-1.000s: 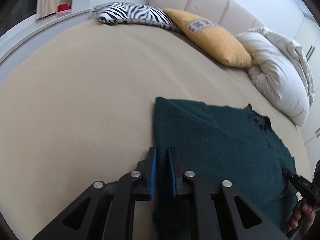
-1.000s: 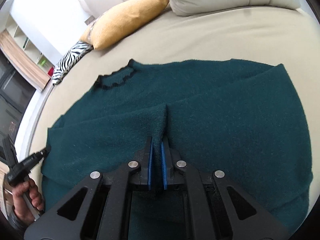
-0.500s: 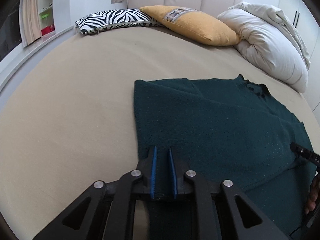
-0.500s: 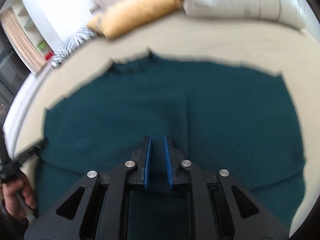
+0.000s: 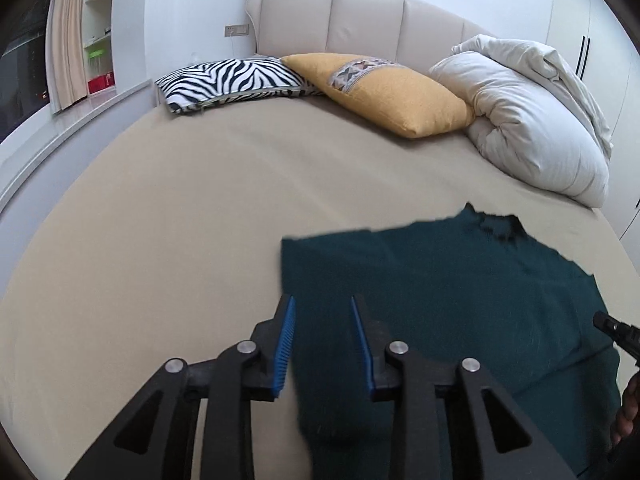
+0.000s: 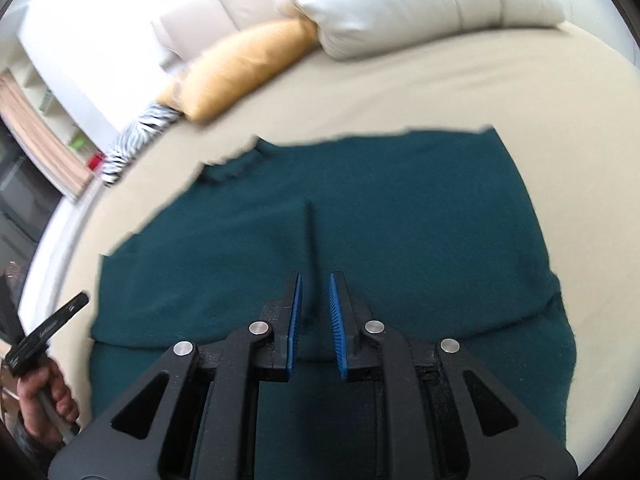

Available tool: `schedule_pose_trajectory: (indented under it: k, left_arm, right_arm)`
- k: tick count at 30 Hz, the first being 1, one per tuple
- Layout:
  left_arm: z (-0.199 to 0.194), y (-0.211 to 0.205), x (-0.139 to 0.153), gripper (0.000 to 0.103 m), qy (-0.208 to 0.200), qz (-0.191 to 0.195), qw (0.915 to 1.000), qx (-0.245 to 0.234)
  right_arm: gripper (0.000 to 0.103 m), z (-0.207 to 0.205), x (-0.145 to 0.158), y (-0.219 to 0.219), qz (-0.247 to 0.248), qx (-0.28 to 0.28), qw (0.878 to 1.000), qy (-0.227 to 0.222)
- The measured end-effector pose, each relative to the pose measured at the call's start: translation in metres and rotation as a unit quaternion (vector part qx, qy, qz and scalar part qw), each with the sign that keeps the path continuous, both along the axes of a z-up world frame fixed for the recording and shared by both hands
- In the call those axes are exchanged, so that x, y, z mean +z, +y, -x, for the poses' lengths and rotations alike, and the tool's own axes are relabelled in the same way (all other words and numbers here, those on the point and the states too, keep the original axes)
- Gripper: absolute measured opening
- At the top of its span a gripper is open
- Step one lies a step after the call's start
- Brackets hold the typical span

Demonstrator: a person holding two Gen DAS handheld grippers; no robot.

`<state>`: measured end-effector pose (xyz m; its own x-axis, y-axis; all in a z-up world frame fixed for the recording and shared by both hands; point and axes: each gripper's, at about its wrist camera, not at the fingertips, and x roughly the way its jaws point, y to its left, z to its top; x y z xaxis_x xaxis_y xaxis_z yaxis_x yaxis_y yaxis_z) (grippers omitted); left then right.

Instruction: Fold small clothes

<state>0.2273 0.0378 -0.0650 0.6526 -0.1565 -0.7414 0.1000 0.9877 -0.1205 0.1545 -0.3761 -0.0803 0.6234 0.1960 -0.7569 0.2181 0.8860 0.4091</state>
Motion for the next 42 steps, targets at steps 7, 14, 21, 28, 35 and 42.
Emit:
schedule_pose_trajectory:
  k: [7,14,21,28,35,42]
  left_arm:
    - [-0.068,-0.006,-0.045,0.031,0.060,-0.021,0.9979,0.011]
    - [-0.059,0.005,-0.043,0.031,0.042,0.009,0.9990,-0.006]
    - [0.021,0.031,-0.004,0.052,0.031,0.039,0.9987,0.005]
    - [0.146,0.047,-0.003,0.058,0.093,0.095,0.9902,-0.043]
    - [0.239,0.075,-0.036,0.057,0.191,0.194,0.9614,-0.037]
    - [0.274,0.074,-0.040,0.057,0.217,0.212,0.9507,-0.064]
  right_arm:
    - [0.015,-0.052,-0.003,0.037,-0.025,0.070,0.997,-0.015]
    - [0.010,-0.048,-0.053,-0.020,-0.163,-0.002,0.987,-0.018]
    - [0.019,0.029,-0.003,-0.051,-0.086,-0.058,0.994,-0.016]
    - [0.057,0.155,0.040,-0.069,-0.056,-0.059,0.996,-0.034]
    - [0.057,0.240,0.028,-0.065,-0.090,-0.027,0.996,0.006]
    - [0.057,0.296,0.017,-0.069,-0.137,-0.017,0.990,0.019]
